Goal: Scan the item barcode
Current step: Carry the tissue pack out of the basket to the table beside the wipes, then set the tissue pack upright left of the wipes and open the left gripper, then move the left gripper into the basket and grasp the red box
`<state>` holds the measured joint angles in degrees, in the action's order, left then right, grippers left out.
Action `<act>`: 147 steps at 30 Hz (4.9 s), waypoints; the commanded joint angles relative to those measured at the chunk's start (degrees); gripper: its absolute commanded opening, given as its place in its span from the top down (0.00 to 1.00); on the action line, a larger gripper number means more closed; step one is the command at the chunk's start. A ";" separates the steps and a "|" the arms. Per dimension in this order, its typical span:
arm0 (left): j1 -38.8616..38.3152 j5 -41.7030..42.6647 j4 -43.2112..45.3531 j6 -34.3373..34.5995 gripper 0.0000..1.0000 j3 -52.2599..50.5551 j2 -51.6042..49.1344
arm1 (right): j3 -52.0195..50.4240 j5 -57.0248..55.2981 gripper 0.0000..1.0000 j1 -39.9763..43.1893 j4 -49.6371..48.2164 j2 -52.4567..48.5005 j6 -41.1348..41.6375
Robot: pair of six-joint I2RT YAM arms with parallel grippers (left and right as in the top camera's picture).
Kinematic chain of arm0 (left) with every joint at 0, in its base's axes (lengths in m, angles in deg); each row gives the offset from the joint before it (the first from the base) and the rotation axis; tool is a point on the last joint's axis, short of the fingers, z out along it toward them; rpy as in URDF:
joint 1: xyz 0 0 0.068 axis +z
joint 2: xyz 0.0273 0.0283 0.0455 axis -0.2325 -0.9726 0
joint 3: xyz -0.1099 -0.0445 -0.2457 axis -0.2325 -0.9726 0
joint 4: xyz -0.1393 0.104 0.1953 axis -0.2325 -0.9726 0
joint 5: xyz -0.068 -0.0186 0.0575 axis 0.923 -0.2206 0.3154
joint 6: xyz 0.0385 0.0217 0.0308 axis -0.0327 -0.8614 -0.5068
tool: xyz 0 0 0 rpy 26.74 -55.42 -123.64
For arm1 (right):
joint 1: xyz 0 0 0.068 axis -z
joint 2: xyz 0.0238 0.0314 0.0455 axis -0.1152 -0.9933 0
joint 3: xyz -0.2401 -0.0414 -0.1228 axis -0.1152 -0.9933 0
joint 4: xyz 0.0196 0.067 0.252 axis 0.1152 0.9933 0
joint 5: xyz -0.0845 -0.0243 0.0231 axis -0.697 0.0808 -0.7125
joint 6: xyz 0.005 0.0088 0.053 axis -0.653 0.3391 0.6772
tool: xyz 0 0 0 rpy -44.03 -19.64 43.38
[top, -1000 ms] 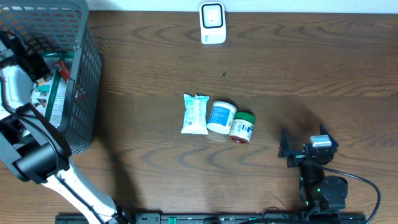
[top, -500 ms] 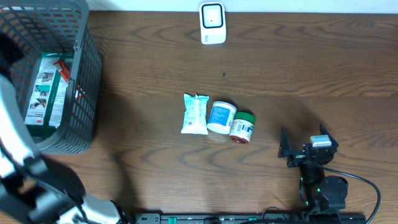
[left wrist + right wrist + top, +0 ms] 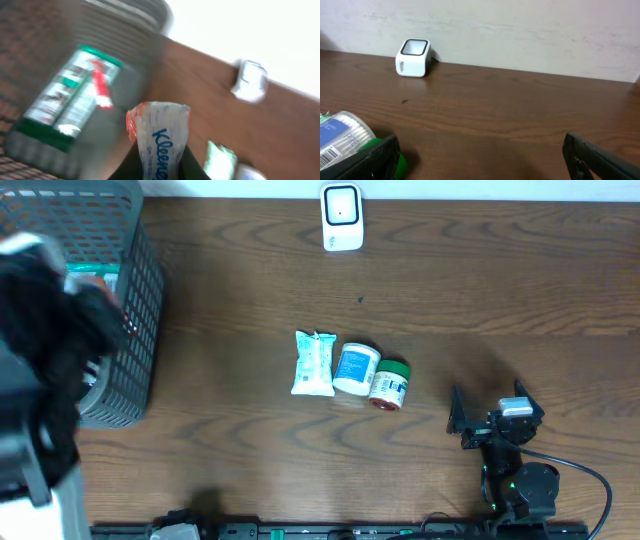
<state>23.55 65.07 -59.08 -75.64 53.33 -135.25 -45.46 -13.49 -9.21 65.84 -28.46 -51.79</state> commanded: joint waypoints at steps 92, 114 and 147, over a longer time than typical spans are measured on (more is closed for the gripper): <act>-26.73 4.74 -8.35 -2.62 0.25 5.86 -54.23 | -0.07 -0.11 0.01 -0.50 0.20 0.09 -0.48; 12.87 -11.67 0.37 2.23 0.24 21.70 -29.44 | -0.07 -0.11 0.01 -0.50 0.20 0.09 -0.48; 14.51 -3.34 12.39 2.23 0.40 21.31 -73.61 | -0.07 -0.11 0.01 -0.50 0.20 0.09 -0.48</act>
<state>38.28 60.96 -46.60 -73.52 74.42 -205.19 -45.46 -13.49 -9.21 65.84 -28.46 -51.79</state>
